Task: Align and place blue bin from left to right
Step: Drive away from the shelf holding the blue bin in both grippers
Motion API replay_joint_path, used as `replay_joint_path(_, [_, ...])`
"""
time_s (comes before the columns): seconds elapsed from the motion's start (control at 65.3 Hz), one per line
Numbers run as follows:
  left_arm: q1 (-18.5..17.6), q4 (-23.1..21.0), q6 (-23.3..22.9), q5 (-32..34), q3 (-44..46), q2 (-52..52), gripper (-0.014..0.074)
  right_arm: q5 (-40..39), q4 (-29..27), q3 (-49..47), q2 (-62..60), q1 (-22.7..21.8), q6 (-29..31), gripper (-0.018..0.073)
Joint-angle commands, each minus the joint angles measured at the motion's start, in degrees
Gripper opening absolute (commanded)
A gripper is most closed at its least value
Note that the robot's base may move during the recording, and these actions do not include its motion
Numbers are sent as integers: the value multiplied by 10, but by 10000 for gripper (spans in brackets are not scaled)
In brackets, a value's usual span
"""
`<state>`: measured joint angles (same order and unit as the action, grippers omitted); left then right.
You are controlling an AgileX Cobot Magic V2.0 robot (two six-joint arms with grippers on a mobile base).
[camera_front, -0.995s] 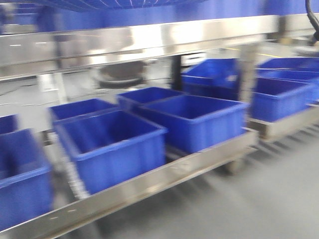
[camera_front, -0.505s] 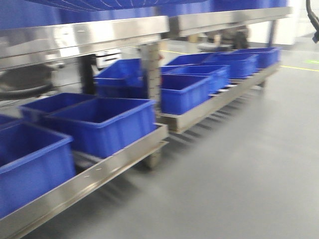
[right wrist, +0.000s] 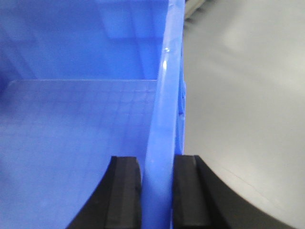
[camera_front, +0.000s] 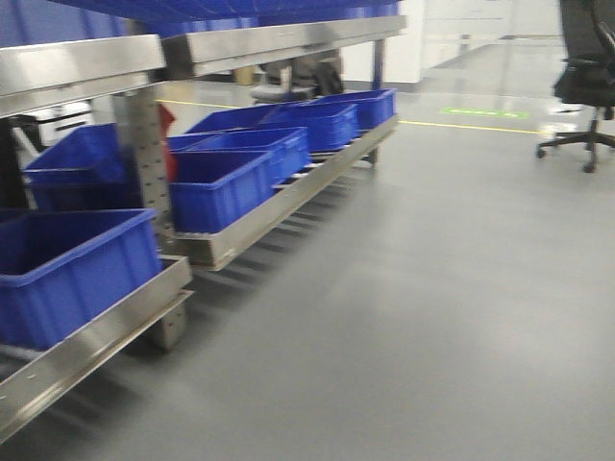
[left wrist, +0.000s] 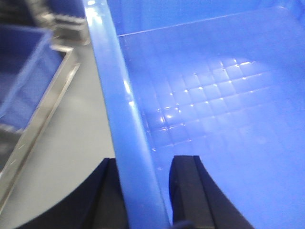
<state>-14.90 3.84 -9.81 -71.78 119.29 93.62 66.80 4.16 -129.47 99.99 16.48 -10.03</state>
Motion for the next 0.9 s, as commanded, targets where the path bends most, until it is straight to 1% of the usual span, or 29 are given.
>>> replay_joint_path(0.0, [-2, 4, 17, 32, 10, -13, -111, -60, 23, -12, -13, -2, 16, -151])
replay_joint_path(0.888, [-2, 4, 17, 32, 10, -13, -111, -60, 23, -12, -13, -2, 16, -151])
